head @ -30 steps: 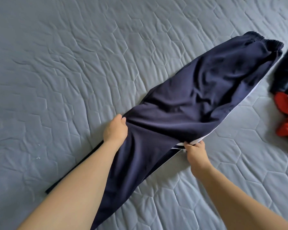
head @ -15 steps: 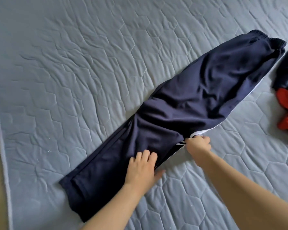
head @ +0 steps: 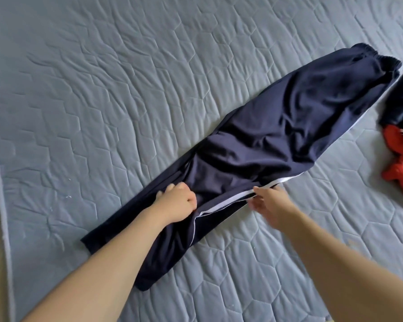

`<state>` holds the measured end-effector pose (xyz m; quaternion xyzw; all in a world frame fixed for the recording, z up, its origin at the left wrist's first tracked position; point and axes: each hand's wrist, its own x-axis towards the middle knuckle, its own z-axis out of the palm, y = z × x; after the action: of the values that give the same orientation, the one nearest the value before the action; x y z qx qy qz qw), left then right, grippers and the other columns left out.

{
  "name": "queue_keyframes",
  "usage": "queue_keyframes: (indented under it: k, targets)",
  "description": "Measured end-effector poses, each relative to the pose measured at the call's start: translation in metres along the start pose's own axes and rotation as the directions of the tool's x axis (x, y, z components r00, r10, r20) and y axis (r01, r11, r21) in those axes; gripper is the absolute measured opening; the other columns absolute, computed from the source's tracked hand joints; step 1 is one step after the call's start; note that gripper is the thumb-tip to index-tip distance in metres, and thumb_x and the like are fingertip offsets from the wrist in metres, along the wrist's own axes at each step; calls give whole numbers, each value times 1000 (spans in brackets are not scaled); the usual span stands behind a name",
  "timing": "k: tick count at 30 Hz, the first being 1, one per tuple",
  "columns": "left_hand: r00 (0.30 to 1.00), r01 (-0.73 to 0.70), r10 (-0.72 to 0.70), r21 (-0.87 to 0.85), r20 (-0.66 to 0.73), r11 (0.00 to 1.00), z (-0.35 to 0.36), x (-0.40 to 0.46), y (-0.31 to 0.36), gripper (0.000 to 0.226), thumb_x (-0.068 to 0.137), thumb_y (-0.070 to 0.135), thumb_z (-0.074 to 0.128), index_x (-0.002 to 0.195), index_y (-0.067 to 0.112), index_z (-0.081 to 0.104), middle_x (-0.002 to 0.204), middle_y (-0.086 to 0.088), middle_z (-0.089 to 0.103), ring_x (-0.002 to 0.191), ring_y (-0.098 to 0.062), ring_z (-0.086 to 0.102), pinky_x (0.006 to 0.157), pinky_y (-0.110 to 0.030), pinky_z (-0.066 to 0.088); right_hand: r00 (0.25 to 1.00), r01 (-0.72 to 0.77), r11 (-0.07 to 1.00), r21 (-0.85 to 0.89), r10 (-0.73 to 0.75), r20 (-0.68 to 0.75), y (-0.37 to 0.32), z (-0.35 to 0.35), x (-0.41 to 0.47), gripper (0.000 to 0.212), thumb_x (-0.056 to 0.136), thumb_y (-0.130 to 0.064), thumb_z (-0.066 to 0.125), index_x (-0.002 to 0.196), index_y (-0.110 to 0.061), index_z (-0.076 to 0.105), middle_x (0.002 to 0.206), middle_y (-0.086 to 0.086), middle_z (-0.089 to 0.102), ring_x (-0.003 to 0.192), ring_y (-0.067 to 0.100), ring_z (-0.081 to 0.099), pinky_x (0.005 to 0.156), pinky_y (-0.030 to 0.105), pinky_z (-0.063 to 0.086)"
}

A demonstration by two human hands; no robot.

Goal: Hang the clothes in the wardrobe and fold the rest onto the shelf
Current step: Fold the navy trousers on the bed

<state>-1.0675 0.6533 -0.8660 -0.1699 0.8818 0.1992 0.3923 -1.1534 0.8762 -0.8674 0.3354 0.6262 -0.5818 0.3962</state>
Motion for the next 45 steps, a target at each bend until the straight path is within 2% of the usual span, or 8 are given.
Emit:
queue_keyframes:
  k: [4, 10, 15, 22, 28, 36, 40, 45]
  targets:
    - [890, 38, -110, -169, -442, 985, -19, 14, 1, 38, 92, 30, 53, 128, 21, 48, 135, -7, 44, 120, -33, 43, 101, -40, 34, 986, -165, 969, 181, 168, 0, 30, 30, -10, 18, 92, -26, 61, 97, -10, 56, 89, 11, 57, 82, 23, 62, 77, 35, 54]
    - [909, 108, -83, 40, -408, 993, -40, 32, 1, 24, 101, 24, 34, 95, 12, 53, 111, -13, 59, 96, -34, 55, 74, -36, 37, 987, -54, 947, 318, 99, -127, 50, 42, -10, 16, 96, -22, 55, 84, -12, 57, 71, 3, 45, 61, 15, 43, 68, 29, 53]
    - [855, 211, -273, -186, -440, 960, -60, 47, -17, 22, 99, 15, 31, 101, 4, 50, 113, -22, 60, 103, -39, 55, 75, -37, 35, 986, 49, 944, 326, 6, -166, 57, 35, -11, 20, 100, -20, 45, 91, -8, 57, 86, 8, 66, 65, 17, 65, 57, 23, 57]
    - [941, 68, -177, -353, -287, 933, -39, 33, -23, 31, 97, 44, 41, 92, 14, 49, 95, 0, 56, 92, -25, 53, 75, -34, 38, 995, -78, 929, 363, 51, 84, 78, 57, -27, 14, 97, -14, 51, 100, -5, 61, 97, 12, 71, 89, 24, 67, 87, 35, 51]
    - [915, 89, -228, -386, -333, 918, -32, 33, -40, 31, 100, 30, 40, 77, 10, 44, 87, -8, 56, 91, -34, 54, 71, -35, 37, 948, 79, 933, 351, 38, -317, 77, 68, -10, 18, 96, -8, 44, 81, -5, 52, 89, 17, 58, 74, 23, 61, 63, 28, 58]
    - [975, 98, -161, -353, -153, 931, -22, -3, -71, 52, 78, 68, 55, 99, 20, 51, 109, 1, 59, 104, -25, 55, 90, -39, 46, 1000, -16, 914, 404, 15, 7, 92, 94, -41, 18, 98, -19, 51, 80, -16, 51, 58, -5, 51, 49, 7, 50, 68, 27, 47]
    - [984, 30, -53, -135, -170, 990, -9, -27, -94, 30, 93, 40, 51, 98, 11, 51, 108, -5, 56, 104, -30, 55, 89, -40, 45, 994, 21, 881, 472, 32, -102, 107, 100, -35, 19, 98, -29, 50, 82, -19, 49, 59, -5, 40, 48, 9, 35, 46, 21, 35]
    - [980, 48, -111, -347, -165, 937, -19, -16, -127, 26, 98, 22, 48, 97, 1, 63, 105, -19, 66, 100, -31, 60, 78, -33, 42, 932, 151, 897, 416, 11, -362, 115, 109, -31, 28, 98, -28, 47, 72, -17, 44, 66, 0, 44, 59, 14, 39, 53, 26, 37]
